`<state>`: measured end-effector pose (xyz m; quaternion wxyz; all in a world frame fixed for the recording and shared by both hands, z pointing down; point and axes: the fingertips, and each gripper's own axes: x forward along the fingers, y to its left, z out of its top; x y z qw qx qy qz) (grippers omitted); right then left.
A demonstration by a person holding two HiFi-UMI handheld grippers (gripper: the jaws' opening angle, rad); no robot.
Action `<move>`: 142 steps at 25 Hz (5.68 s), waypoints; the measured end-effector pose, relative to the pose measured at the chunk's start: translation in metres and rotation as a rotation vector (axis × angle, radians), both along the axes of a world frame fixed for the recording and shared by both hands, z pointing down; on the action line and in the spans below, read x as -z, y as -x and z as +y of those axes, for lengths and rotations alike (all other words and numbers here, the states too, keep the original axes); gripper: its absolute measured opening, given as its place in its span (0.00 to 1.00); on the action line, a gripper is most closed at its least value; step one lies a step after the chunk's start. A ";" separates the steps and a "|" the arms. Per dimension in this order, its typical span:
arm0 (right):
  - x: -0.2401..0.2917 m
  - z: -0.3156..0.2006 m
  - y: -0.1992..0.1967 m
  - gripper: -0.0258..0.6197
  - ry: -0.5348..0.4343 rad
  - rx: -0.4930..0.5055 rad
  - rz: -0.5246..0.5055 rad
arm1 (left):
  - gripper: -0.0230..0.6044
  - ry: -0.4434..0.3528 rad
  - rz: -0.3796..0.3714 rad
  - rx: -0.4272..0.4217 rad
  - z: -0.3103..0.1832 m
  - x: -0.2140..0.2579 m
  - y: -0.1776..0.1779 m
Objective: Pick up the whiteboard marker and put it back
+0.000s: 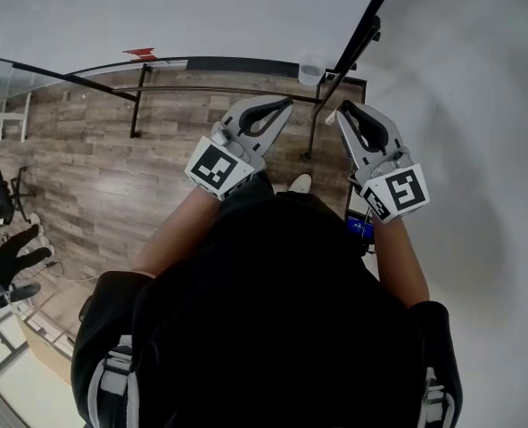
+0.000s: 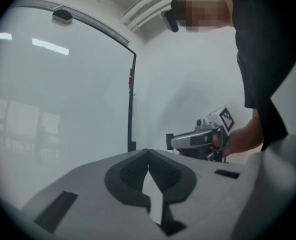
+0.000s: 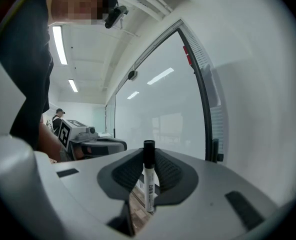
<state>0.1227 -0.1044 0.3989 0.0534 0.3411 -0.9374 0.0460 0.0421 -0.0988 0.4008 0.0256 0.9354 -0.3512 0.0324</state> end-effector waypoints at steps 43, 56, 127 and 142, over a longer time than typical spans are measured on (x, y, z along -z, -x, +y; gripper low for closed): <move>-0.059 -0.162 0.047 0.14 0.124 -0.173 0.101 | 0.04 0.001 0.019 -0.145 -0.127 -0.033 0.038; -0.130 -0.181 0.058 0.14 0.223 -0.165 0.190 | 0.04 0.002 -0.003 -0.151 -0.148 -0.049 0.040; 0.035 -0.086 0.087 0.04 -0.089 -0.062 -0.022 | 0.04 -0.035 0.047 -0.129 -0.094 0.023 0.066; 0.021 -0.073 0.089 0.04 -0.061 -0.038 -0.003 | 0.04 -0.038 0.037 -0.095 -0.082 0.023 0.073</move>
